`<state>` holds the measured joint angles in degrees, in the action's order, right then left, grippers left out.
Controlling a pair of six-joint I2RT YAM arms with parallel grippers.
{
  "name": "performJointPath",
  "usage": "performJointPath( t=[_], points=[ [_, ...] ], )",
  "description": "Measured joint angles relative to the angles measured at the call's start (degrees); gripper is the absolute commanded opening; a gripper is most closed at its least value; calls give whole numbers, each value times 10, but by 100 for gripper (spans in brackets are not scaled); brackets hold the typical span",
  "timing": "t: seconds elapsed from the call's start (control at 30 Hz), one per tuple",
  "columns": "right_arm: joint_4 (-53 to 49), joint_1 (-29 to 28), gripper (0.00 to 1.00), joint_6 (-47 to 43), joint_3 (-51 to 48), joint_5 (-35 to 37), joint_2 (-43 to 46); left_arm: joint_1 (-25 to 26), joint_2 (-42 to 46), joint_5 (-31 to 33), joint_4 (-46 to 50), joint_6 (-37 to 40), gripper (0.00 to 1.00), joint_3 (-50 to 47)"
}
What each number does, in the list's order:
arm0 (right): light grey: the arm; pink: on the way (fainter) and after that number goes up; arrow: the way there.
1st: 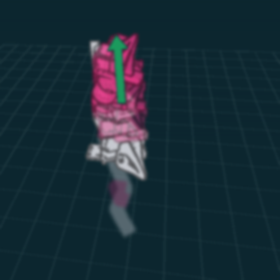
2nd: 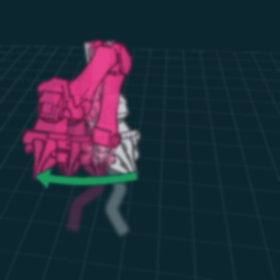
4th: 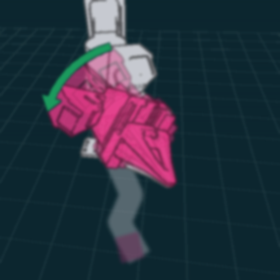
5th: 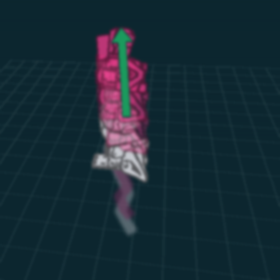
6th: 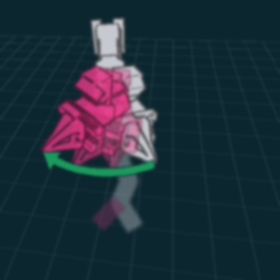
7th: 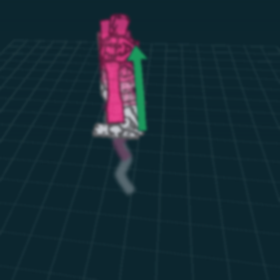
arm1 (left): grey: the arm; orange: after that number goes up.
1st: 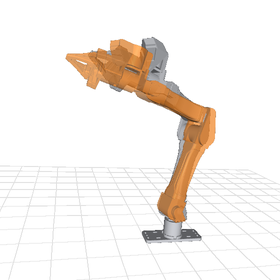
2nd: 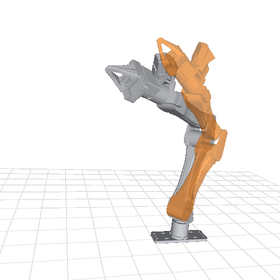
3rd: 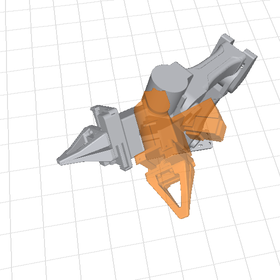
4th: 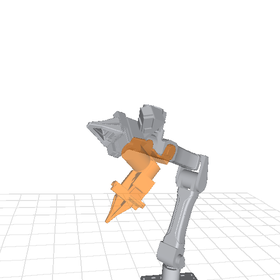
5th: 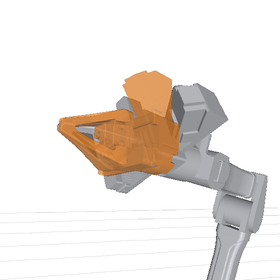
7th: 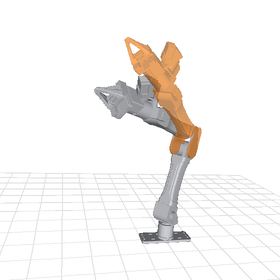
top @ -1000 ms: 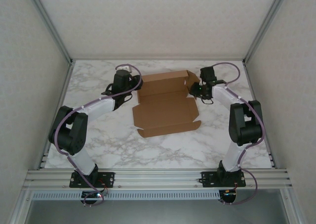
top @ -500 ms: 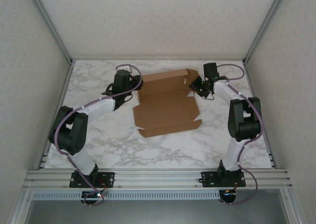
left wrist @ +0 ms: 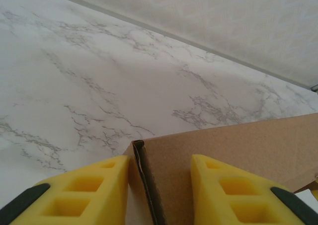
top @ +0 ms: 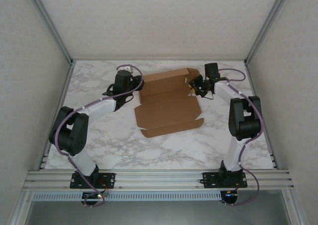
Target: Fold the paper box
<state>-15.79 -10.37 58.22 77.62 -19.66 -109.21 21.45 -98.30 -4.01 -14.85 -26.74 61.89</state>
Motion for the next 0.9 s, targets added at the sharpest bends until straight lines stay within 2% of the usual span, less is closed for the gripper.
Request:
performJointPath(
  t=[0.27, 0.43, 0.53, 0.7, 0.8, 0.9],
  points=[
    [26, -8, 25, -9, -47, -14, 11, 2, 0, 4, 1, 5, 35, 0],
    [10, -18, 23, -84, -77, -12, 34, 3, 0, 7, 9, 15, 35, 4],
    [10, -22, 29, -143, -89, -5, 58, 5, 0, 12, 19, 23, 35, 10],
    [-15, -26, 52, -251, -111, 96, 172, 7, 0, 20, 40, 38, 35, 22],
    [-17, -24, 54, -298, -104, 172, 216, 8, 0, 23, 43, 43, 35, 23],
    [-16, -21, 54, -335, -93, 227, 208, 9, 0, 24, 46, 46, 35, 25]
  ],
)
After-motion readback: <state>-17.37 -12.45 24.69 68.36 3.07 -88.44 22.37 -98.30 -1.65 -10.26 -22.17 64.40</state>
